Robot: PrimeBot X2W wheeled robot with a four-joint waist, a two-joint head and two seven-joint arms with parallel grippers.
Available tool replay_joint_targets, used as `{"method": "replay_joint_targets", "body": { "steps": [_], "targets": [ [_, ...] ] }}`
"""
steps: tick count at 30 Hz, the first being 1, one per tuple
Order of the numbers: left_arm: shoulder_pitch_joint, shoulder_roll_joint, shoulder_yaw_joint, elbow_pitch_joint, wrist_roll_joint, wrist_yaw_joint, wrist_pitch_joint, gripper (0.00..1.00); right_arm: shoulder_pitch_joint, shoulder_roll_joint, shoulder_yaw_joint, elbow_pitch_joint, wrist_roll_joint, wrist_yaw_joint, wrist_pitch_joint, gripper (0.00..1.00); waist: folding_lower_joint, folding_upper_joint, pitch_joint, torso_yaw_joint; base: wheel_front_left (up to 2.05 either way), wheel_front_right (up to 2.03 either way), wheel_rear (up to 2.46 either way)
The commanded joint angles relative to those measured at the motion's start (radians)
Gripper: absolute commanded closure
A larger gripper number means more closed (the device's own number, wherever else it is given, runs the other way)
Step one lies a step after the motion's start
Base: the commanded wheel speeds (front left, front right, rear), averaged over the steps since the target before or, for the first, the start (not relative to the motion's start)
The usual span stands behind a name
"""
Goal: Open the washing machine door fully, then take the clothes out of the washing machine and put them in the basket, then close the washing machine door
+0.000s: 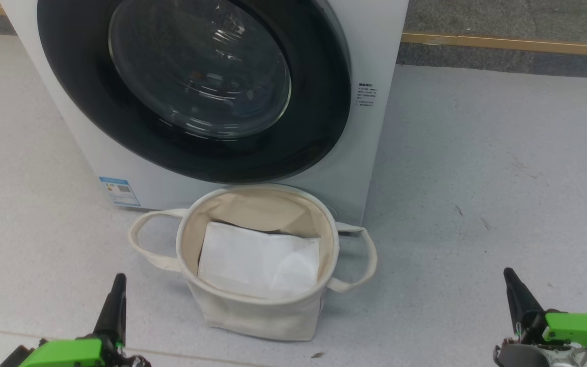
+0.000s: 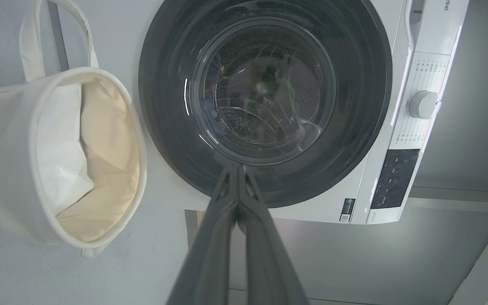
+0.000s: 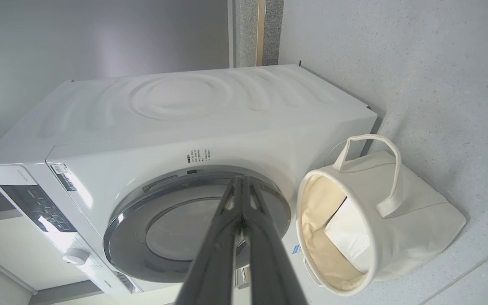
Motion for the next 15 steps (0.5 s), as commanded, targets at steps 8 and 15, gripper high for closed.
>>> {"method": "replay_joint_targets", "body": {
  "steps": [8,15],
  "targets": [
    [-0.024,0.005,0.033,-0.027,-0.003,-0.007,0.008,1.0,-0.04,-0.006,0.02,-0.031,-0.003,0.003,0.007,1.0,0.0,0.0,0.0,0.0,0.0,0.0,0.0],
    [-0.024,0.005,0.033,-0.027,-0.003,-0.007,0.008,1.0,-0.04,-0.006,0.02,-0.031,-0.003,0.003,0.007,1.0,0.0,0.0,0.0,0.0,0.0,0.0,0.0]
  ]
}}
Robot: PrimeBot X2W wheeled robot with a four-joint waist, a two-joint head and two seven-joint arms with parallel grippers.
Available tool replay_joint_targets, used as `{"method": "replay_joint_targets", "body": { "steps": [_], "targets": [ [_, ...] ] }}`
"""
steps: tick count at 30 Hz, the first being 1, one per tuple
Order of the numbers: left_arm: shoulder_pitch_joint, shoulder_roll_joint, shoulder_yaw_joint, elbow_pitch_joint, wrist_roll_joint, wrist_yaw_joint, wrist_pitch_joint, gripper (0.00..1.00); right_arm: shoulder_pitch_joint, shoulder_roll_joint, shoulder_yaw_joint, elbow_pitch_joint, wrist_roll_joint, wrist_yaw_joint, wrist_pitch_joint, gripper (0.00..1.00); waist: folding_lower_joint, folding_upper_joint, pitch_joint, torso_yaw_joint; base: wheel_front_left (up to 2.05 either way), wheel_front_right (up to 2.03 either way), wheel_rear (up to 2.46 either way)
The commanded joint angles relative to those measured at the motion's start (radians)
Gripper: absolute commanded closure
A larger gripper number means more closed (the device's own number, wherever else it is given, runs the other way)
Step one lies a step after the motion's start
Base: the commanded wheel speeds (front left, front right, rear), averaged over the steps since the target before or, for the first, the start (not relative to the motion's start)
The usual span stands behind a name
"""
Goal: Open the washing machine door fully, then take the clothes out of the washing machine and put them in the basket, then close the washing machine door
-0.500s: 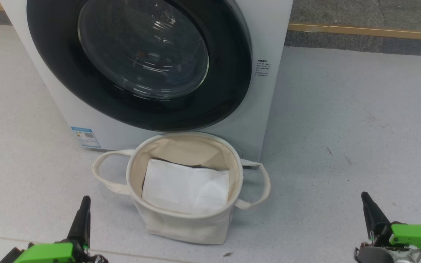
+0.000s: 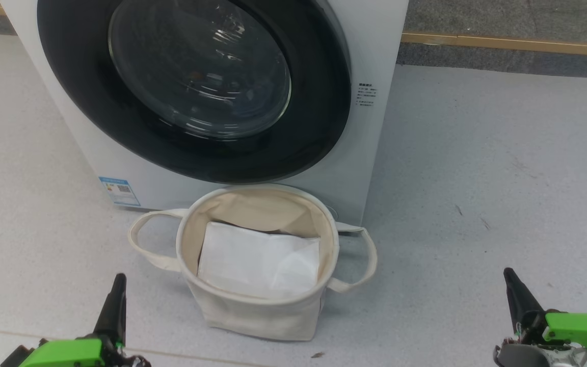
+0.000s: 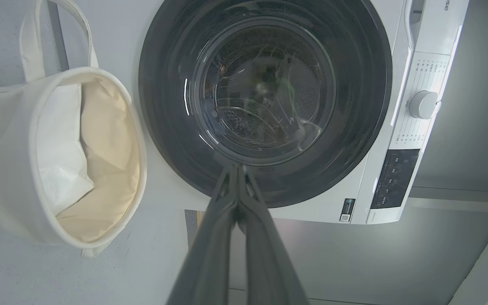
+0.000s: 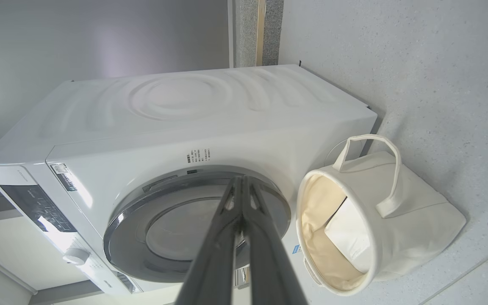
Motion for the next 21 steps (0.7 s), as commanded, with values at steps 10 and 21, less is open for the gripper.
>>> {"method": "replay_joint_targets", "body": {
  "steps": [10,21],
  "targets": [
    [-0.024,0.005,0.033,-0.027,-0.003,-0.007,0.008,1.0,-0.04,-0.006,0.02,-0.031,-0.003,0.003,0.007,1.0,0.0,0.0,0.0,0.0,0.0,0.0,0.0],
    [-0.024,0.005,0.033,-0.027,-0.003,-0.007,0.008,1.0,-0.04,-0.006,0.02,-0.031,-0.003,0.003,0.007,1.0,0.0,0.0,0.0,0.0,0.0,0.0,0.0]
  ]
}}
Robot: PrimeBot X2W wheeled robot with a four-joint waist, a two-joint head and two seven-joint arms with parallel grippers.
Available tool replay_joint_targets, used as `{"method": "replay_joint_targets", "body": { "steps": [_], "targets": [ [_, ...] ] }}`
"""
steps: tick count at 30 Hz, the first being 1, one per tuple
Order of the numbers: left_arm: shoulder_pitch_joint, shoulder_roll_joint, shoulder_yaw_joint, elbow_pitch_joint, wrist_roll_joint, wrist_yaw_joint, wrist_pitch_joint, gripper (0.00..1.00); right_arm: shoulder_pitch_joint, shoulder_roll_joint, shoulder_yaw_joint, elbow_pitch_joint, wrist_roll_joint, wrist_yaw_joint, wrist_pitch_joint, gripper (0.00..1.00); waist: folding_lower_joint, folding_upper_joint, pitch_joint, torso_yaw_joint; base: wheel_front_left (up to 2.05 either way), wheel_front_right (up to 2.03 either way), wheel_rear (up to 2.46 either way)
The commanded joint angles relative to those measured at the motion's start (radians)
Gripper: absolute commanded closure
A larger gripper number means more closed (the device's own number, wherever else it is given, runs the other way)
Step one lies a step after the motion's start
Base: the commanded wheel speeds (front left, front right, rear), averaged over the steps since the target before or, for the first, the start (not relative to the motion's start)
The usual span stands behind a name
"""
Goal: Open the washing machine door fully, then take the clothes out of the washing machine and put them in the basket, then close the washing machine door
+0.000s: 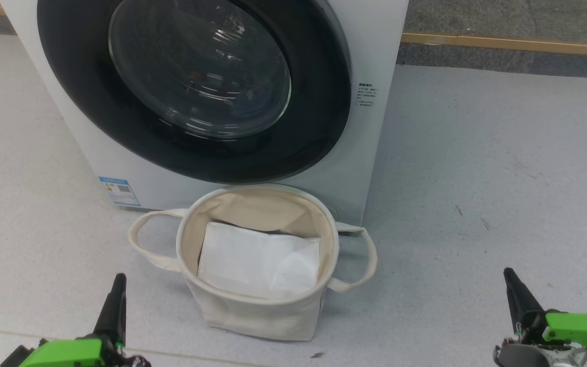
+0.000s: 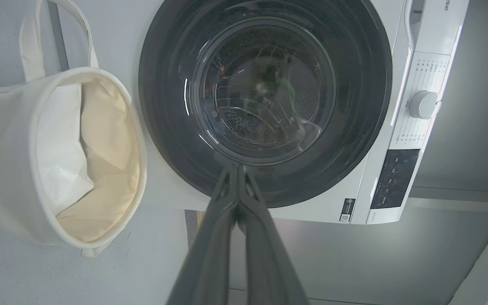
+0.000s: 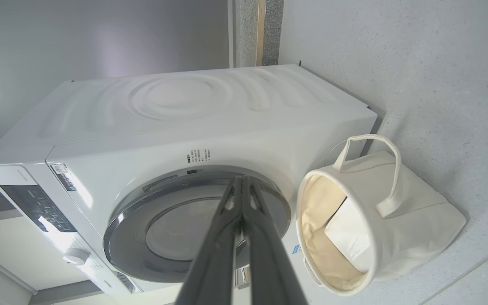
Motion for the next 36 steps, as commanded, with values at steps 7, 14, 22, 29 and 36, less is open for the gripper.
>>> {"method": "replay_joint_targets", "body": {
  "steps": [7,14,22,29,36],
  "targets": [
    [-0.024,0.005,0.033,-0.027,-0.003,-0.007,0.008,1.0,-0.04,-0.006,0.02,-0.031,-0.003,0.003,0.007,1.0,0.0,0.0,0.0,0.0,0.0,0.0,0.0],
    [-0.024,0.005,0.033,-0.027,-0.003,-0.007,0.008,1.0,-0.04,-0.006,0.02,-0.031,-0.003,0.003,0.007,1.0,0.0,0.0,0.0,0.0,0.0,0.0,0.0],
    [-0.024,0.005,0.033,-0.027,-0.003,-0.007,0.008,1.0,-0.04,-0.006,0.02,-0.031,-0.003,0.003,0.007,1.0,0.0,0.0,0.0,0.0,0.0,0.0,0.0],
    [-0.024,0.005,0.033,-0.027,-0.003,-0.007,0.008,1.0,-0.04,-0.006,0.02,-0.031,-0.003,0.003,0.007,1.0,0.0,0.0,0.0,0.0,0.0,0.0,0.0],
    [-0.024,0.005,0.033,-0.027,-0.003,-0.007,0.008,1.0,-0.04,-0.006,0.02,-0.031,-0.003,0.003,0.007,1.0,0.0,0.0,0.0,0.0,0.0,0.0,0.0]
  ]
}}
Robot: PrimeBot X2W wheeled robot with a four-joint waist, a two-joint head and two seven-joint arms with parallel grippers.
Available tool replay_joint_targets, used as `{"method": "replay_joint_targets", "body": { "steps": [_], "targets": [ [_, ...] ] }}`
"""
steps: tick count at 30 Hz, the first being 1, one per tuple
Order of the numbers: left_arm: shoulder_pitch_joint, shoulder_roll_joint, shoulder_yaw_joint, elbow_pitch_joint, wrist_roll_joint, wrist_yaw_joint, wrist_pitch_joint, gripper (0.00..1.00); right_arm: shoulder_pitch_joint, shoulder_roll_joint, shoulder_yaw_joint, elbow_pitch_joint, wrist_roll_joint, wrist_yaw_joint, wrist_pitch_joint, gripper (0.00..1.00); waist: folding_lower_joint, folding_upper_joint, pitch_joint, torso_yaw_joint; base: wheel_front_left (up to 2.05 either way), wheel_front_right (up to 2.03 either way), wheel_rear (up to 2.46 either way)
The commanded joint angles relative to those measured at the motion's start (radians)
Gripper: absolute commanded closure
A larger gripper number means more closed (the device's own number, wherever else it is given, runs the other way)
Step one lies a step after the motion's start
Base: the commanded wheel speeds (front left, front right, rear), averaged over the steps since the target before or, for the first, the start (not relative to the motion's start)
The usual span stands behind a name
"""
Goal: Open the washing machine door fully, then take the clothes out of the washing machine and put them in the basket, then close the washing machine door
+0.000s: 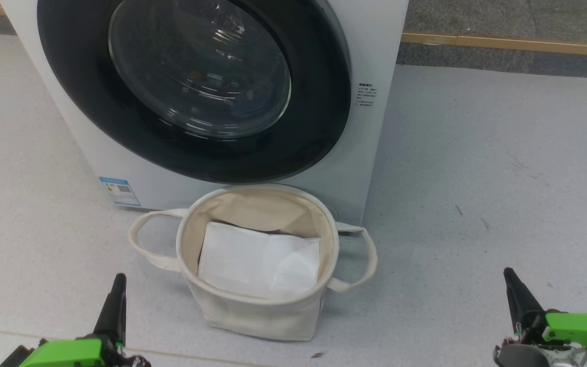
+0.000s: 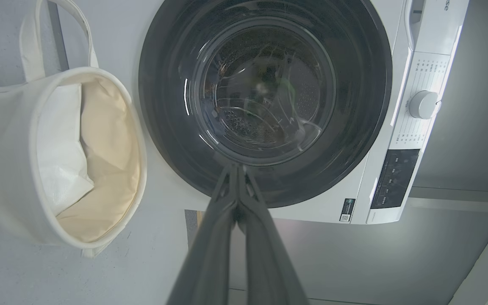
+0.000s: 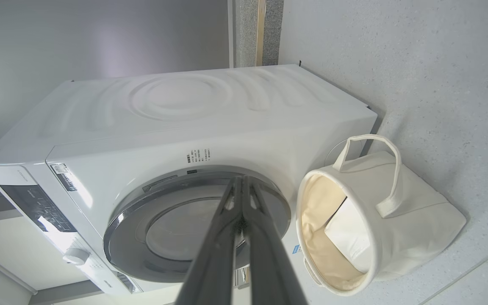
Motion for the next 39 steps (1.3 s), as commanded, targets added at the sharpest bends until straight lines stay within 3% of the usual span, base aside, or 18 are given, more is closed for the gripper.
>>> {"method": "replay_joint_targets", "body": {
  "steps": [1,39],
  "targets": [
    [-0.024,0.005,0.033,-0.027,-0.003,-0.007,0.008,1.0,-0.04,-0.006,0.02,-0.031,-0.003,0.003,0.007,1.0,0.0,0.0,0.0,0.0,0.0,0.0,0.0],
    [-0.024,0.005,0.033,-0.027,-0.003,-0.007,0.008,1.0,-0.04,-0.006,0.02,-0.031,-0.003,0.003,0.007,1.0,0.0,0.0,0.0,0.0,0.0,0.0,0.0]
  ]
}}
